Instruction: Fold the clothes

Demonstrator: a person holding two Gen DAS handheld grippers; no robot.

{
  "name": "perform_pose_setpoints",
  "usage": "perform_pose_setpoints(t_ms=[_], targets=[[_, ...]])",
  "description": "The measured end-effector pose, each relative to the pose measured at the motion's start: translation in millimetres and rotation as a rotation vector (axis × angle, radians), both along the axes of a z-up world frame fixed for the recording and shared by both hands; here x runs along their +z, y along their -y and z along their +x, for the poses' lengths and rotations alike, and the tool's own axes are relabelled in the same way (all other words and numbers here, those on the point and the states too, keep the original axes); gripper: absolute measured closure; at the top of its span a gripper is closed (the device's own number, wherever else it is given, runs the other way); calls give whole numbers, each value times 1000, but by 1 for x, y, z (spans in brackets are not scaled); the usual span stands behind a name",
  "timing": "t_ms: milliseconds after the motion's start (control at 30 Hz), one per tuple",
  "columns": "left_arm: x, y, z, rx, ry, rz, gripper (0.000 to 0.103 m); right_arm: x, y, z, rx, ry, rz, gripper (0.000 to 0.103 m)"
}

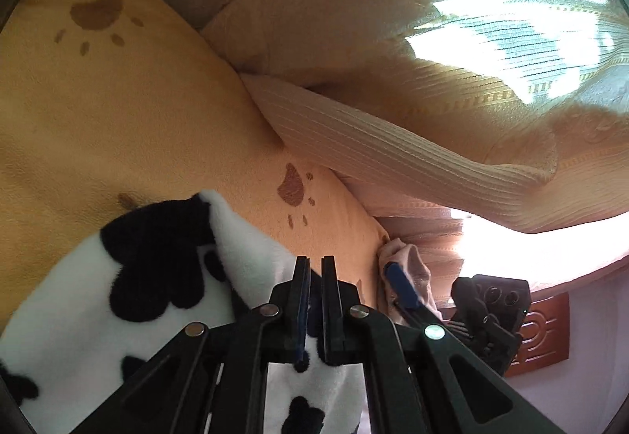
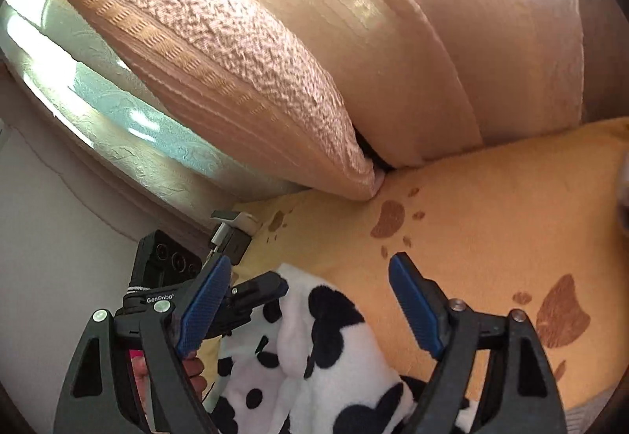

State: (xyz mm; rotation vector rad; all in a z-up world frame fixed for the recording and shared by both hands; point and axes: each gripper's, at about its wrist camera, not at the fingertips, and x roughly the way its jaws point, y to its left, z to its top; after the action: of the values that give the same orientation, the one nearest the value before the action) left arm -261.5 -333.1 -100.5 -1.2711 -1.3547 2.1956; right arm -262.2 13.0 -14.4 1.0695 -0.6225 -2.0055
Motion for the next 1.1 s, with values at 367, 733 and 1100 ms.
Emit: perform_pose_setpoints(t_ms=[367, 733, 1100], targets=[[-37, -11, 0, -69, 156, 105, 98, -11, -30, 37, -29, -47, 209, 17], [-26, 15, -36, 100, 11, -67, 98, -20, -28, 87, -29, -206, 533, 17], [12, 16, 23, -18, -34, -55, 98, -23, 43, 169, 230, -583, 843, 17]])
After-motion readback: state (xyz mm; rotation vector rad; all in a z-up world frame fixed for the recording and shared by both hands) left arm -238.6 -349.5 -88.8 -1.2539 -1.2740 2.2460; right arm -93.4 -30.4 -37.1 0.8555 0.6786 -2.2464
